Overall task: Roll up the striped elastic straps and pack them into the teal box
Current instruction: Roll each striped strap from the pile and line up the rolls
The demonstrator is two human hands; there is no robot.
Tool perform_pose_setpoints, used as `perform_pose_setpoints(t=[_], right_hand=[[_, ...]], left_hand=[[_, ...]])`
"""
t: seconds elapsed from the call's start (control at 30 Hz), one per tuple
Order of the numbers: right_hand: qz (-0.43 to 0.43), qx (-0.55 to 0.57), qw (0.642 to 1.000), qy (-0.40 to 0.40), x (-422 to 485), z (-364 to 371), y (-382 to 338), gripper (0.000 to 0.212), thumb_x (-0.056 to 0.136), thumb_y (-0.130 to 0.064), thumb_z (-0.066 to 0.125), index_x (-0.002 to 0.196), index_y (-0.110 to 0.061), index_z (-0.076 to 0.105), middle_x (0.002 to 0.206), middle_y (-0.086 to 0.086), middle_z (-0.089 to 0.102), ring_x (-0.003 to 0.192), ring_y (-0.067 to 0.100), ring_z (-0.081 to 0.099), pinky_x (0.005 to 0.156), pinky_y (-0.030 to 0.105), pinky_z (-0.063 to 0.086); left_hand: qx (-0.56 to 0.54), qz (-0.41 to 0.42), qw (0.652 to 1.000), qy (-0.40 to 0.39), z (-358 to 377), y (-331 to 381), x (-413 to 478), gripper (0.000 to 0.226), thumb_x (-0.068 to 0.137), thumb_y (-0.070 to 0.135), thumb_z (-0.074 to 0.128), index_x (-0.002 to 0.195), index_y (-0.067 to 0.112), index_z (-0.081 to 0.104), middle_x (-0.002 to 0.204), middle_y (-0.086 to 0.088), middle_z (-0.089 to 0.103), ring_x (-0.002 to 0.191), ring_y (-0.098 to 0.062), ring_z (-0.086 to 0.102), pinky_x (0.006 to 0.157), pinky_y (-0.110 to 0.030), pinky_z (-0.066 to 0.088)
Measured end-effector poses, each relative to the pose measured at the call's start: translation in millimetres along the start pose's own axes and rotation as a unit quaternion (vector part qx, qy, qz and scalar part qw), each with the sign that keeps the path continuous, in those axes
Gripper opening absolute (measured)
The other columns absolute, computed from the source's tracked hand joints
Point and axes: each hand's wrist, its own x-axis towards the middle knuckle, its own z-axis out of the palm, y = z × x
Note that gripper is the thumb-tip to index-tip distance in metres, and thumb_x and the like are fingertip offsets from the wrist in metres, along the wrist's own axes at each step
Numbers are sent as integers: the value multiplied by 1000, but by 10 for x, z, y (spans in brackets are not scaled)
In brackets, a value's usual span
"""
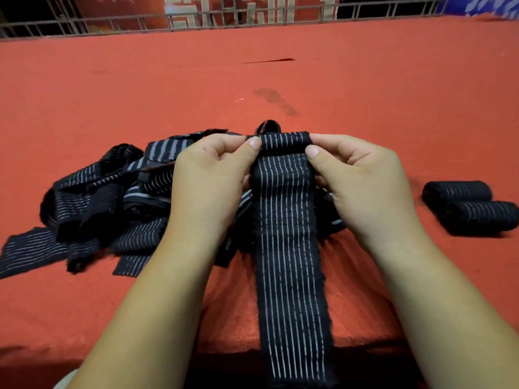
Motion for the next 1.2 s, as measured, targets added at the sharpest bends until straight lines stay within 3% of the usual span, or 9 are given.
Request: perform_pose_setpoints(t=[0.1, 0.23, 0.33, 0.43, 0.53, 0.77, 0.93, 1.03, 1.2], right_hand=[[6, 10, 1000, 12, 1, 3, 37, 15, 101, -24, 75, 114, -23, 83, 94, -7, 83, 92, 14, 81, 89, 44, 65], [15, 48, 999, 19, 12, -10, 57, 13, 100, -26, 77, 110, -18, 80, 82, -5, 80, 75, 12, 75, 70, 31, 59], [14, 54, 998, -2, 53, -43, 49, 21, 101, -24, 74, 121, -17, 74, 81, -10, 79, 71, 5, 71, 67, 24, 54], [-14, -21, 999, -36, 87, -92, 57, 25, 104, -25, 71, 128, -26, 75, 83, -18, 75, 74, 3, 68, 74, 29, 56], [-31, -41, 998, -30, 93, -132, 62, 17, 104, -22, 70, 118, -28, 79, 101, -12, 81, 89, 9, 75, 89, 40, 63], [-54, -21, 998, -10, 107, -141, 82, 15, 102, -18, 73, 114, -24, 79, 104, -1, 82, 96, 31, 76, 85, 47, 62], [-85, -16, 996, -7, 92, -145, 81, 16, 101, -15, 74, 114, -24, 80, 104, -5, 82, 93, 11, 75, 86, 34, 62], [-100, -3, 995, -5, 78, -142, 99, 18, 101, -13, 74, 114, -24, 80, 105, -5, 82, 94, 7, 75, 84, 25, 59], [-97, 25, 994, -36, 89, -160, 117, 23, 100, -7, 74, 117, -21, 79, 108, -1, 82, 98, 11, 76, 89, 30, 61]], left_hand=[[-10, 0, 1000, -6, -1, -12, 0, 10, 99, 23, 79, 102, 14, 81, 96, -10, 83, 91, -24, 82, 88, -45, 67], [-41, -8, 999, -31, -22, 13, 19, 8, 98, 18, 81, 105, 17, 79, 87, -8, 79, 90, -22, 81, 83, -37, 66], [-43, 2, 997, -57, -14, 38, 10, 9, 98, 14, 79, 104, 20, 80, 86, -10, 79, 91, -31, 80, 90, -50, 66], [-40, 9, 997, -69, -10, 26, 12, 11, 99, 16, 78, 108, 22, 81, 99, -19, 81, 100, -42, 79, 96, -57, 64], [-9, -8, 996, -93, -13, 52, -4, 18, 102, 22, 75, 120, 24, 81, 109, -10, 82, 103, -30, 80, 93, -47, 66], [63, -8, 993, -104, -5, 54, -18, 55, 89, 28, 89, 139, 40, 72, 106, -3, 81, 101, -20, 80, 97, -46, 64], [35, 10, 995, -98, 14, 31, -17, 57, 91, 10, 86, 142, 32, 71, 105, -9, 80, 86, -3, 72, 81, -21, 64], [29, 23, 994, -105, 2, 8, 5, 56, 93, 6, 83, 143, 29, 70, 79, 14, 72, 78, 6, 67, 74, -11, 56], [33, 36, 992, -118, -27, -10, 32, 53, 96, 5, 79, 143, 26, 70, 80, 18, 70, 82, 3, 66, 80, -15, 55]])
